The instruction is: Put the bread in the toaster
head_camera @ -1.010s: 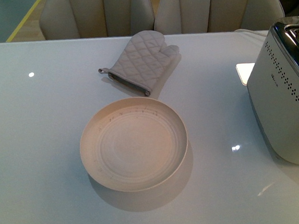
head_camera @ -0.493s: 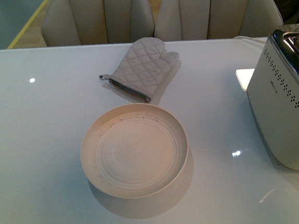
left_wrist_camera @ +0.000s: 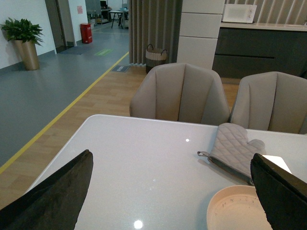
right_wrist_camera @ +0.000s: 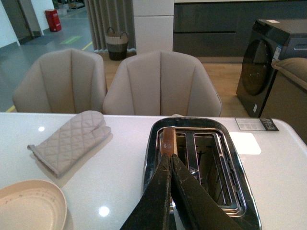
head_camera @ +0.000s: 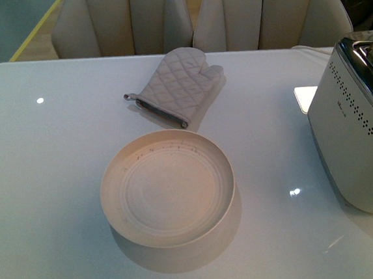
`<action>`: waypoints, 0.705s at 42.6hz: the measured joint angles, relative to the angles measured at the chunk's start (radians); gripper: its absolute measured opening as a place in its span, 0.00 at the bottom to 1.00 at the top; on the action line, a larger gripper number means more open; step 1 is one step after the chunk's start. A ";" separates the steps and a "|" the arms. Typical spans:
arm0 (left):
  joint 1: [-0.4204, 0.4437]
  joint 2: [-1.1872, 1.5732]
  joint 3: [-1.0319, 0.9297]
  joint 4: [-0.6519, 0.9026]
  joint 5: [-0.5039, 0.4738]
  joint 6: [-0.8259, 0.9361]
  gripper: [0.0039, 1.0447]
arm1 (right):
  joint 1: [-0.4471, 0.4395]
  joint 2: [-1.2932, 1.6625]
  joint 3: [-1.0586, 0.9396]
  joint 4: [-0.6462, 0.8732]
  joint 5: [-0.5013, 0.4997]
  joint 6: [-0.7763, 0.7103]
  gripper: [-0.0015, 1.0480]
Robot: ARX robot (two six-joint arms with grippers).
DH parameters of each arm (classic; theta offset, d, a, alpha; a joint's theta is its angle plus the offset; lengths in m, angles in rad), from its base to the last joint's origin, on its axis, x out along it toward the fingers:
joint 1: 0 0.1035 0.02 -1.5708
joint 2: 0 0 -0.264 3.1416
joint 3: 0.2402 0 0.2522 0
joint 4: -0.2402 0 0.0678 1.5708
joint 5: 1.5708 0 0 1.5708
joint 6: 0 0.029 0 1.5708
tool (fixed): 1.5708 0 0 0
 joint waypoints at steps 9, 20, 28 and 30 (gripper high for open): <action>0.000 0.000 0.000 0.000 0.000 0.000 0.94 | 0.000 -0.080 -0.025 -0.055 0.000 0.000 0.02; 0.000 0.000 0.000 0.000 0.000 0.000 0.94 | 0.000 -0.160 -0.056 -0.081 0.002 0.000 0.02; 0.000 0.000 0.000 0.000 0.000 0.000 0.94 | 0.000 -0.259 -0.056 -0.175 0.000 0.000 0.02; 0.000 0.000 0.000 0.000 0.000 0.000 0.94 | 0.000 -0.278 -0.056 -0.194 0.000 0.000 0.02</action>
